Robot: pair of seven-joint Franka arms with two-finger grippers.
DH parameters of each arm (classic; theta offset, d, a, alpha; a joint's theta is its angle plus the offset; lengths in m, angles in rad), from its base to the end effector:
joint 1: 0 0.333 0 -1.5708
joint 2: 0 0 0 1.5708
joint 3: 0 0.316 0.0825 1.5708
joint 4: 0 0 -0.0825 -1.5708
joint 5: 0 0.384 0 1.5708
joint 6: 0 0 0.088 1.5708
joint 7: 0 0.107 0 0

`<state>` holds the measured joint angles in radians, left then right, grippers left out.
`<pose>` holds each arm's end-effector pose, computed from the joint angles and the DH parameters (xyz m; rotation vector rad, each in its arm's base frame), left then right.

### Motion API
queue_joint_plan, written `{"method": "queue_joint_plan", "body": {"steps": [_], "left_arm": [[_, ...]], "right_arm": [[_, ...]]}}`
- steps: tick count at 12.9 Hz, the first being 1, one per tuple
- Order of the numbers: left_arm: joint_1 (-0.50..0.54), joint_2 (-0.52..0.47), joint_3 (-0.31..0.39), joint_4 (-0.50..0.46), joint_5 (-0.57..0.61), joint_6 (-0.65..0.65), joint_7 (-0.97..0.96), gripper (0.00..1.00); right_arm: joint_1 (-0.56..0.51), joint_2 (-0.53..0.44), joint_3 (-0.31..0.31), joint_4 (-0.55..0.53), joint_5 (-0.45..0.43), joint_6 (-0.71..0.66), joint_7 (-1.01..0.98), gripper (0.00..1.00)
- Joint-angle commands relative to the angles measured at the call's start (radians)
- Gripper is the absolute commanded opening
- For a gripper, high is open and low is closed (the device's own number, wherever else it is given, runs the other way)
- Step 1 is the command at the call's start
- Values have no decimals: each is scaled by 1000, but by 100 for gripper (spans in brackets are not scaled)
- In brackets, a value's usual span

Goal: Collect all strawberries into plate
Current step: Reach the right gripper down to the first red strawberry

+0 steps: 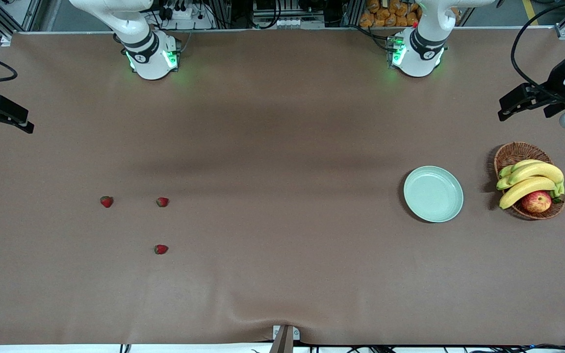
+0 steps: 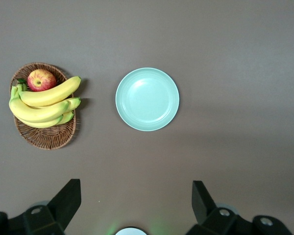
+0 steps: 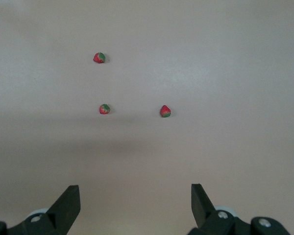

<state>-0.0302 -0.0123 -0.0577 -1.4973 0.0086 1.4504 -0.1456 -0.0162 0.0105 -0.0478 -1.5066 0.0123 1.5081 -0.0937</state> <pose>0.5364 -0.0465 0.6551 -3.1266 -0.0916 0.0521 0.5508 -0.0338 0.6433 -3.1287 -0.0476 0.0126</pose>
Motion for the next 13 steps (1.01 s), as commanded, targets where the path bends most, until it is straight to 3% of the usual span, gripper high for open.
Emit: {"method": "queue_joint_plan", "body": {"steps": [1, 8, 13], "left_arm": [[3, 20, 4, 31, 1, -25, 26, 100], [1, 12, 2, 26, 1, -41, 11, 100], [-5, 12, -1, 26, 2, -41, 8, 100]], "right_arm": [[1, 5, 0, -4, -2, 3, -12, 100], [-8, 115, 0, -3, 1, 6, -21, 100], [61, 227, 0, -4, 2, 69, -12, 100]]}}
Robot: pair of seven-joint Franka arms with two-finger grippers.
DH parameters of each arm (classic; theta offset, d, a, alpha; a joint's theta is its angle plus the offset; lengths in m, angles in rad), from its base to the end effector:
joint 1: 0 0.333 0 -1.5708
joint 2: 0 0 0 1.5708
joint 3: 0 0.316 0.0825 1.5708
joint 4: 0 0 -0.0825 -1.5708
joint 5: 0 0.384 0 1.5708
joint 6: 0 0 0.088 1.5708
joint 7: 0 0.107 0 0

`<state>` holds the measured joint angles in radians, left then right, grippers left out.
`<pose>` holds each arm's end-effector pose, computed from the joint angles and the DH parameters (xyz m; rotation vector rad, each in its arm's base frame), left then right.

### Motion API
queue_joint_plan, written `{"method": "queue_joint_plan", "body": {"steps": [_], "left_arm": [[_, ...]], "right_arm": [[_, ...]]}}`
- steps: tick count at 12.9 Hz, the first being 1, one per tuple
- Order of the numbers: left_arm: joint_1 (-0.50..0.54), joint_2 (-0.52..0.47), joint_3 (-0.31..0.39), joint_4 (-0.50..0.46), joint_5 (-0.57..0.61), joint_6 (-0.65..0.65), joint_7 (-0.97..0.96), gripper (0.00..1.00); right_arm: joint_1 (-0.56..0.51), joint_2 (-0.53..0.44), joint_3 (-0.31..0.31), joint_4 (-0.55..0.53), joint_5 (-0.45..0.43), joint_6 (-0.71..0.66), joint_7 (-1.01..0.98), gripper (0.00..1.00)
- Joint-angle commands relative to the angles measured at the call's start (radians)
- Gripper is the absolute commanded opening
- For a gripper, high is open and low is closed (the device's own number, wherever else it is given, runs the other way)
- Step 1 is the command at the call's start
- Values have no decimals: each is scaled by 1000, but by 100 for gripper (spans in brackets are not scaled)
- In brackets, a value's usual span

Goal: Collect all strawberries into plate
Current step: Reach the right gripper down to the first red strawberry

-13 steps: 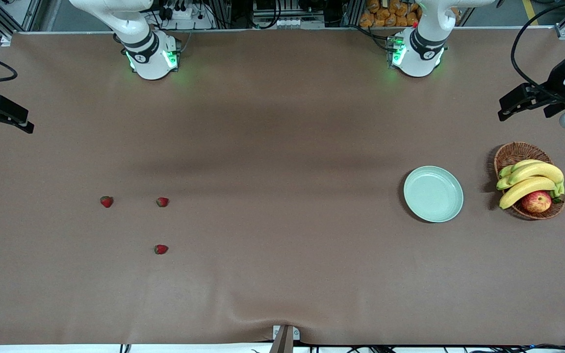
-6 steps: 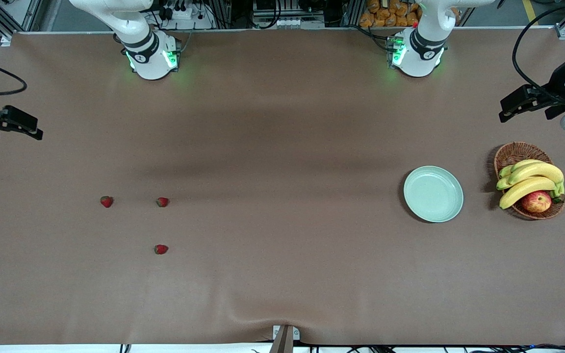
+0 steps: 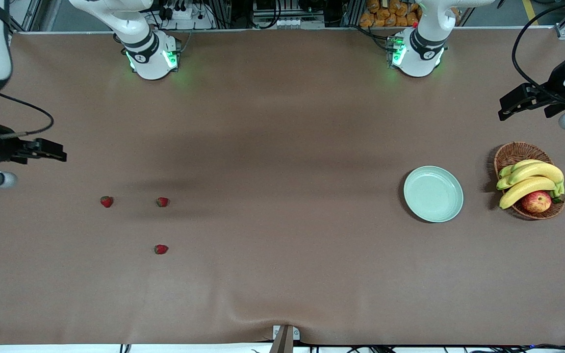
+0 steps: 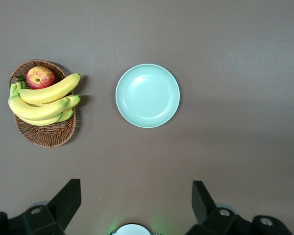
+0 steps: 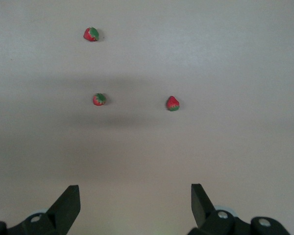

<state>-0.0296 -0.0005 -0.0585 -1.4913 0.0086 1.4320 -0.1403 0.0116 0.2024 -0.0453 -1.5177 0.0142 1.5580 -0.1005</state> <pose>0.5381 -0.0465 0.6500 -3.1240 -0.0830 0.0898 0.6057 -0.0165 0.5307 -3.1139 -0.1028 0.2516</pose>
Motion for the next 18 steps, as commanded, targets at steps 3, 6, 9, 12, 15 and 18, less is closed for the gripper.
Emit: {"method": "queue_joint_plan", "body": {"steps": [3, 6, 9, 12, 15, 18], "left_arm": [[-1, 4, -3, 19, 1, -24, 5, 100], [0, 5, -3, 19, -2, -24, 24, 100], [2, 5, -1, 20, -7, -22, 24, 100], [2, 8, -1, 19, -7, -22, 22, 100], [2, 10, -1, 19, -9, -22, 22, 100], [2, 13, -1, 16, -9, -22, 24, 100]], "right_arm": [[41, 86, -2, -18, 6, 54, -4, 100], [36, 86, -2, -128, 52, 154, 50, 100], [45, 107, -2, -217, 66, 272, 143, 100], [82, 178, -2, -246, 70, 402, 237, 100], [114, 245, -2, -246, 110, 483, 263, 100], [140, 285, -2, -246, 115, 533, 312, 100]]}}
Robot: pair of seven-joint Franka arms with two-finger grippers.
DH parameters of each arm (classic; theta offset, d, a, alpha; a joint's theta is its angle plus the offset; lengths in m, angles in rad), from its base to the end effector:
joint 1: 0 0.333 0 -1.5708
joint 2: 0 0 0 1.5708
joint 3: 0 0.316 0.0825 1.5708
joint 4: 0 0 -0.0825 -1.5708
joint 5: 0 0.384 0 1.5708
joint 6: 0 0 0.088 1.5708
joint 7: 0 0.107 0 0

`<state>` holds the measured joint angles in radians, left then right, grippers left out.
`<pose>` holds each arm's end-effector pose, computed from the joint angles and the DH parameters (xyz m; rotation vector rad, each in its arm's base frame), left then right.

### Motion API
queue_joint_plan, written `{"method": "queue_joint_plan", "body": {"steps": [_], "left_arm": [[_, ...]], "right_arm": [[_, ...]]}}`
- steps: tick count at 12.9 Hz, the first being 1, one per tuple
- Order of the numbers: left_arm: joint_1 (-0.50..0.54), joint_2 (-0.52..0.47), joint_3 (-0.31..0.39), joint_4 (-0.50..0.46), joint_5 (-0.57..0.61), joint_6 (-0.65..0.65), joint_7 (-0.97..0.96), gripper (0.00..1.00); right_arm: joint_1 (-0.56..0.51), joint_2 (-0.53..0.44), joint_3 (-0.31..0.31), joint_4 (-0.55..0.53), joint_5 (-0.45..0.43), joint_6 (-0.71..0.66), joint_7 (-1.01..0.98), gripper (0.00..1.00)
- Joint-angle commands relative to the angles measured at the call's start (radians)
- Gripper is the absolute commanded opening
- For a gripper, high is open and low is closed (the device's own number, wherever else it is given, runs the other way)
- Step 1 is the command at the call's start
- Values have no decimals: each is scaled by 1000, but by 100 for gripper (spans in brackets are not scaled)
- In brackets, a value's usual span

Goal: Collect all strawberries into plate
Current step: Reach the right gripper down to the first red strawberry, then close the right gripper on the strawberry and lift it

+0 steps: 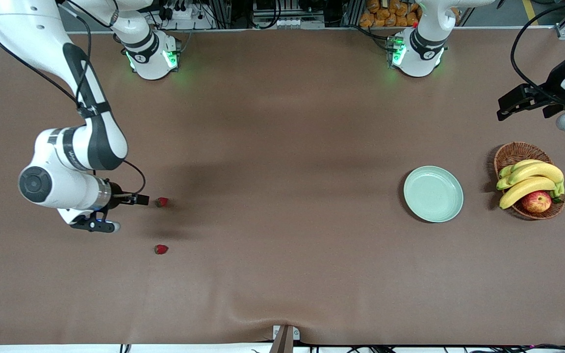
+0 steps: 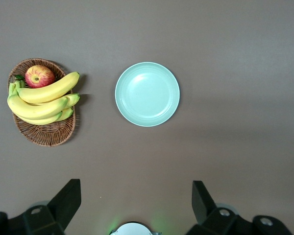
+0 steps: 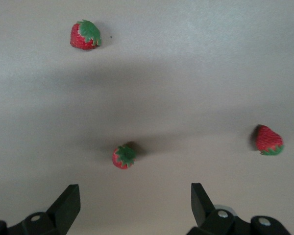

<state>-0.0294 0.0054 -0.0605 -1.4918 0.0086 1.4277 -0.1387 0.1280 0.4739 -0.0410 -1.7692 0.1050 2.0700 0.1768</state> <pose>0.5394 -0.0475 0.6462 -3.1227 -0.0776 0.1064 0.6348 0.0627 0.2817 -3.0757 0.2236 0.2778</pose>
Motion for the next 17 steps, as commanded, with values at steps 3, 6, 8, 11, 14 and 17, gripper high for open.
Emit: {"method": "queue_joint_plan", "body": {"steps": [3, 6, 8, 11, 14, 17], "left_arm": [[2, 8, 1, 15, -9, -18, 21, 100], [2, 10, 1, 15, -10, -18, 21, 100], [2, 10, 1, 15, -9, -18, 21, 100], [5, 8, 1, 10, -9, -18, 22, 100], [3, 10, 1, 8, -9, -18, 22, 100], [3, 8, 1, 7, -10, -18, 22, 100]], "right_arm": [[39, 73, -7, 2, 24, 84, 86, 100], [44, 118, -7, -4, 25, 98, 87, 100], [45, 136, -5, -9, 25, 98, 105, 100], [71, 141, -7, -30, 30, 101, 128, 100], [74, 150, -7, -33, 30, 116, 139, 100], [73, 152, -7, -33, 30, 114, 139, 94]]}}
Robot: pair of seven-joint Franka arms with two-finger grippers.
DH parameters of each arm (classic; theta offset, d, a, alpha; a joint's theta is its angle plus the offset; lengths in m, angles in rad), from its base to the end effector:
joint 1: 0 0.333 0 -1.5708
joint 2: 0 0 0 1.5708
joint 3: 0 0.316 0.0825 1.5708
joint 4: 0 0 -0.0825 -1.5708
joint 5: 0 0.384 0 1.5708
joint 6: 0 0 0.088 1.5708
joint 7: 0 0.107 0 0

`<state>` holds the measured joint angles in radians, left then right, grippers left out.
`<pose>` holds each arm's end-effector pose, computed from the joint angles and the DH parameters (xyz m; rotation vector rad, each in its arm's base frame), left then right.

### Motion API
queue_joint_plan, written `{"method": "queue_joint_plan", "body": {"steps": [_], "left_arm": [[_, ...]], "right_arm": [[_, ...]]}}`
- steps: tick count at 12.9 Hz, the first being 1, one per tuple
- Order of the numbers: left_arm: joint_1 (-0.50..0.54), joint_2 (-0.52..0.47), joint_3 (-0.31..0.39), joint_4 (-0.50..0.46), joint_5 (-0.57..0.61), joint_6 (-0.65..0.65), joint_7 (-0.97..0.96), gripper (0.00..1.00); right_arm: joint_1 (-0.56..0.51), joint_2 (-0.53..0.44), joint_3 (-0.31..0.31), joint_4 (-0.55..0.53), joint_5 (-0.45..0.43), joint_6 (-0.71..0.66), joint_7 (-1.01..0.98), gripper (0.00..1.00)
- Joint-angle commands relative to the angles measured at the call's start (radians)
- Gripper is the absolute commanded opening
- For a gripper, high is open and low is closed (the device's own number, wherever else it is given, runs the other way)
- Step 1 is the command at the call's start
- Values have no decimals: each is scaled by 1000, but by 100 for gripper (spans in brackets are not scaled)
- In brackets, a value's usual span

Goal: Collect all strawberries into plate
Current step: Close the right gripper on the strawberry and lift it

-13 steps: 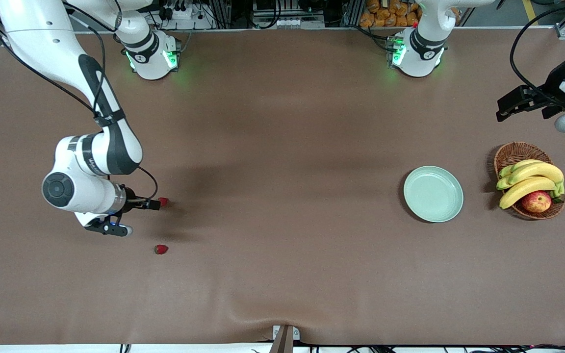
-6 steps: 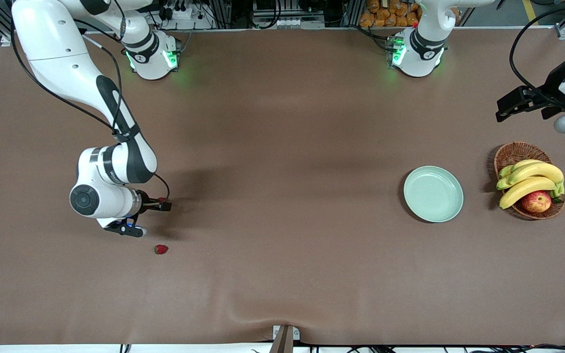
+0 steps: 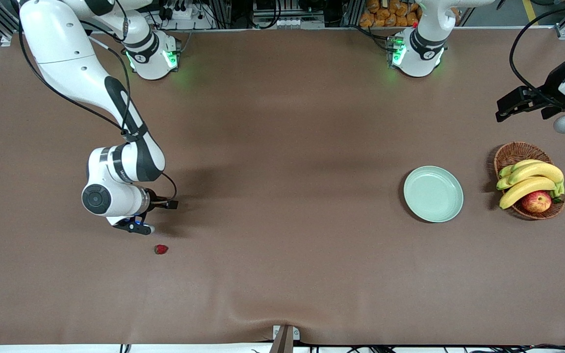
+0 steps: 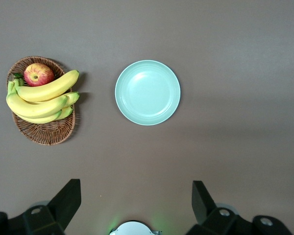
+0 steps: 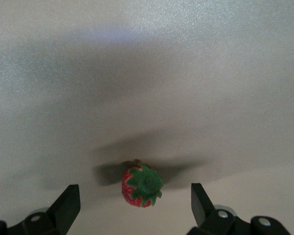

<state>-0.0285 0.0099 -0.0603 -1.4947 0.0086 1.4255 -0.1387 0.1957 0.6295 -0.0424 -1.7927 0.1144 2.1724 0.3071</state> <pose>0.5406 -0.0469 0.6423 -3.1213 -0.0793 0.1213 0.6186 0.1013 0.1803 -3.0946 0.3502 0.3999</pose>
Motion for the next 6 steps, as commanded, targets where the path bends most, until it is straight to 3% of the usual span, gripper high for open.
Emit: {"method": "queue_joint_plan", "body": {"steps": [1, 2, 3, 6], "left_arm": [[2, 4, 1, 8, -9, -17, 22, 100], [2, 4, 2, 5, -9, -17, 22, 100], [2, 2, 2, -2, -9, -17, 22, 100], [2, 4, 2, -6, -9, -17, 21, 100]], "right_arm": [[5, -4, -5, -10, 21, 12, 9, 60], [5, -4, -5, -10, 21, 11, 9, 23], [5, -4, -5, -10, 21, 12, 9, 0], [-4, -2, -5, -7, 21, 15, 9, 0]]}}
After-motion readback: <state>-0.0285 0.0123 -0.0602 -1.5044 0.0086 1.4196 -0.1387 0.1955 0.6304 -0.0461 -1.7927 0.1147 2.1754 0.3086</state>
